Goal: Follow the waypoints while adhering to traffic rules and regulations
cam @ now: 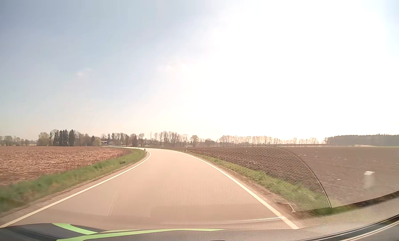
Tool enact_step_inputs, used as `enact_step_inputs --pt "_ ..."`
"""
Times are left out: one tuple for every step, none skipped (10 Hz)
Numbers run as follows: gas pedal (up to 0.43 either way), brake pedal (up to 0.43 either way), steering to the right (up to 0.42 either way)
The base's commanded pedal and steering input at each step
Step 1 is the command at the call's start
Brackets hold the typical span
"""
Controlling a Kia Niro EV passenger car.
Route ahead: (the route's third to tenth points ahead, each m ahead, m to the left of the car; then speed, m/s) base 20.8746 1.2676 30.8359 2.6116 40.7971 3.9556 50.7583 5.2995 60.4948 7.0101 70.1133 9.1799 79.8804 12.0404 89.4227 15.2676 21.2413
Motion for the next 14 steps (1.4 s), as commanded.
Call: enact_step_inputs --pt "0.228 0.000 -0.024" --pt "0.228 0.000 -0.024" --pt "0.228 0.000 -0.024" --pt "0.228 0.000 -0.025" --pt "0.228 0.000 -0.026" --pt "0.228 0.000 -0.027" --pt "0.228 0.000 -0.028" --pt "0.228 0.000 -0.028" --pt "0.228 0.000 -0.028" --pt "0.228 0.000 -0.028" --pt "0.228 0.000 -0.027" --pt "0.228 0.000 -0.025" --pt "0.228 0.000 -0.023" --pt "0.228 0.000 -0.022"
